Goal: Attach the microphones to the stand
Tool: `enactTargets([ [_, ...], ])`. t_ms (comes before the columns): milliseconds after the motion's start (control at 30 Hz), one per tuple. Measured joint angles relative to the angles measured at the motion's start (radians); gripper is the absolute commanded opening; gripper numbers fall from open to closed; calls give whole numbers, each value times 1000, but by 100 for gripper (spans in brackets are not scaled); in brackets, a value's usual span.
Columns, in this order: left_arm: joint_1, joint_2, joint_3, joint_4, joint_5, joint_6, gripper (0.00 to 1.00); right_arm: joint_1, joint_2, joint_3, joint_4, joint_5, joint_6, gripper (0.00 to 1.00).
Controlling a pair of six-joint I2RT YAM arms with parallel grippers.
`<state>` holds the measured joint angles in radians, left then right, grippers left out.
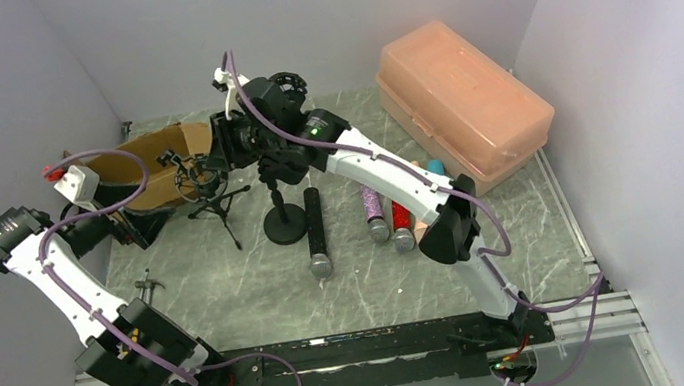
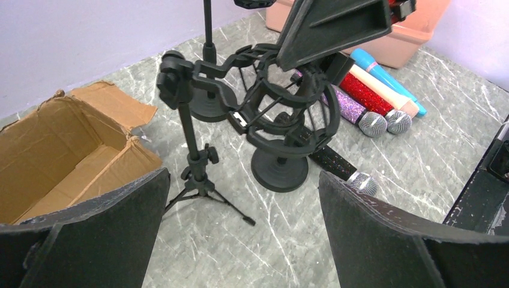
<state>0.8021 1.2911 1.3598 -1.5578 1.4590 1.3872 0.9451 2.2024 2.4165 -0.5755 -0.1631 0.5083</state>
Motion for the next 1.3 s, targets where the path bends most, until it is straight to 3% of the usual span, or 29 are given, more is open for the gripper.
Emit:
enactTargets([
  [100, 1, 0, 4, 0, 0, -12, 99, -14, -23, 0, -33, -34, 6, 18],
  [333, 2, -14, 10, 0, 2, -18, 99, -48, -40, 0, -84, -115, 40, 31],
  [600, 2, -63, 2, 0, 3, -8, 100, -68, -56, -58, -90, -158, 77, 76],
  [833, 2, -64, 2, 0, 10, -24, 99, -100, -85, -67, -135, -114, 63, 93],
  [933, 2, -56, 6, 0, 8, -54, 100, -123, -141, -74, -165, -74, 43, 95],
  [1033, 2, -46, 30, 28, -11, -158, 99, -144, -273, -180, -165, -19, 20, 95],
  [1133, -7, -67, 37, 156, -80, -360, 99, -169, -467, -379, -153, 55, 3, 95],
  [1300, -127, -187, -2, 456, -344, -730, 100, -200, -714, -697, -124, 187, -11, 91],
])
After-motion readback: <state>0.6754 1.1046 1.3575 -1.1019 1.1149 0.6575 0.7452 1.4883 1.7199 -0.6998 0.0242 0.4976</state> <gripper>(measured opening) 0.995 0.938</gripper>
